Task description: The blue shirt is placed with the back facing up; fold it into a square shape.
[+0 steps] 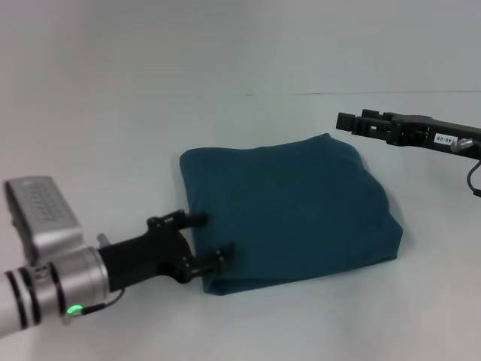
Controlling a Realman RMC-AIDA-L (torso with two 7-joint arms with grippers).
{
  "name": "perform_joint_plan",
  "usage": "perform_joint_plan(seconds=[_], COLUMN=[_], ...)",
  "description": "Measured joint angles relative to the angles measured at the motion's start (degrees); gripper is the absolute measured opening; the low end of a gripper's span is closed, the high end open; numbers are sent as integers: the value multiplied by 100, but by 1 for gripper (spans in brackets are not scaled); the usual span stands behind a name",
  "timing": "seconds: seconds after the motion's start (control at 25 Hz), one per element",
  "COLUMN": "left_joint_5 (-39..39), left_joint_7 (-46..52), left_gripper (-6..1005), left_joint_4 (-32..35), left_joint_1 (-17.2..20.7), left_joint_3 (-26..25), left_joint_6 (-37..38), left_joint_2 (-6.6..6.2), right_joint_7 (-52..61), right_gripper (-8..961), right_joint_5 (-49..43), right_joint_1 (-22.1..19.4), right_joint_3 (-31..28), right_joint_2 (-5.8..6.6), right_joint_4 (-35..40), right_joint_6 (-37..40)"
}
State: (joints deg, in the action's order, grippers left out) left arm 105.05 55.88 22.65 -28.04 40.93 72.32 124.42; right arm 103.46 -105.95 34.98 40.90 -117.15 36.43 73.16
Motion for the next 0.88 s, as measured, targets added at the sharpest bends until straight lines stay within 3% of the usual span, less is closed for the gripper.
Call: perform_joint_plan(seconds=[0.28,0.56,0.6,0.88], left_joint_5=[51,485,729,1281], left_joint_7=[1335,3340,4138,5552], left_gripper=[770,771,772,770], left_joint_4=[782,1382,1547,1640], left_joint_1=[265,320,298,154], left_joint_3=[-137,-111,-122,-151], left_joint_6=[840,1062,1084,1076], left_joint_2=[-38,-50,-65,-153], right_joint_7=[-2,-2,-2,-2], right_gripper=[847,848,848,848], right_joint_5=[9,-6,-7,-14], right_joint_1=[-22,-26,-26,-26], right_joint_3=[-2,-5,-4,14], right_joint_2=[23,65,68,131], right_joint_4=[24,21,29,51], right_joint_6=[-1,12,19,45])
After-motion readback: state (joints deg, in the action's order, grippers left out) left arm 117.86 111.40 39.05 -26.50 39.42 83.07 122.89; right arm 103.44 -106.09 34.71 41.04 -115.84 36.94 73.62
